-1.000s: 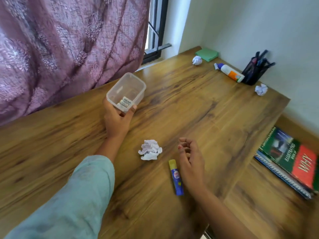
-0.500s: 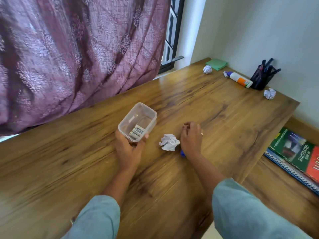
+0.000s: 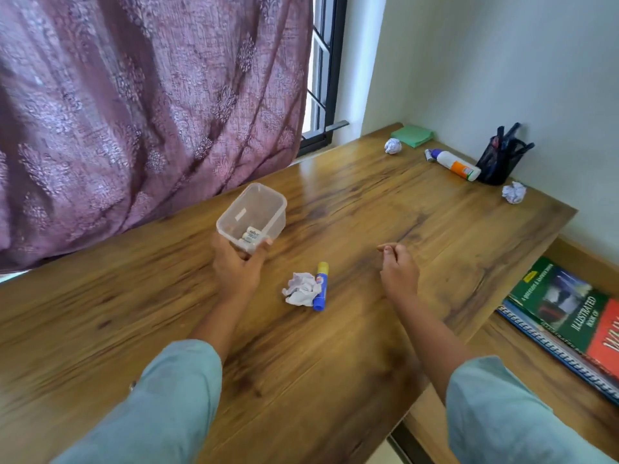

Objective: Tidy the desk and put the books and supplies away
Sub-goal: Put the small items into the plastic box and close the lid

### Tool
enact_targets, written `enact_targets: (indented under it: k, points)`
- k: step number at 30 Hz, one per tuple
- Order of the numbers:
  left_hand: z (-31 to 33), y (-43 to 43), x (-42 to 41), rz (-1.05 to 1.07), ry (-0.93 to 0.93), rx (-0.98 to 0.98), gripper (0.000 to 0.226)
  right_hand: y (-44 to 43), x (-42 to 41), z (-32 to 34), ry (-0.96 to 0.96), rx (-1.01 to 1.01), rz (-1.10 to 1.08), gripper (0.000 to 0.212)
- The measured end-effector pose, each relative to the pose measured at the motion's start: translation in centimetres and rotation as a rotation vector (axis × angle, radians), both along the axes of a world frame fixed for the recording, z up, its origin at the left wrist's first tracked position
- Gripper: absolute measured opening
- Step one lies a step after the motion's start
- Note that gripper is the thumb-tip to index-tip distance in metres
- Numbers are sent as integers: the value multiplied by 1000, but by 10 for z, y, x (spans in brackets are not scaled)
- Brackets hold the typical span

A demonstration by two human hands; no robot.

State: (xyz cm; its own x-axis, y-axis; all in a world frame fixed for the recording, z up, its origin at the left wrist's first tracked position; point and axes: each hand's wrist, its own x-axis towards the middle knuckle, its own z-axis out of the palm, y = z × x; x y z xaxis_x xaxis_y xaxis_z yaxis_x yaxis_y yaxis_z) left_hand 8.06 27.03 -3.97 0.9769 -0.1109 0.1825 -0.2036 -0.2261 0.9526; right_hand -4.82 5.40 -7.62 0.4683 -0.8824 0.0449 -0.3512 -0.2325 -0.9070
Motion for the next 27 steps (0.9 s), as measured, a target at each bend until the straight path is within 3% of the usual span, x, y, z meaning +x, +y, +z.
enact_targets:
  k: [9, 18, 27]
  points:
    - [17, -121, -6, -229, -26, -81, 73, -81, -51, 8, 45, 69, -91, 14]
    - [-16, -221, -1, -322, 15, 157, 71, -139, -45, -6, 307, -231, -19, 21]
    - [-36, -300, 47, -282, -2, 317, 68, -238, 51, -12, 312, -481, 36, 29]
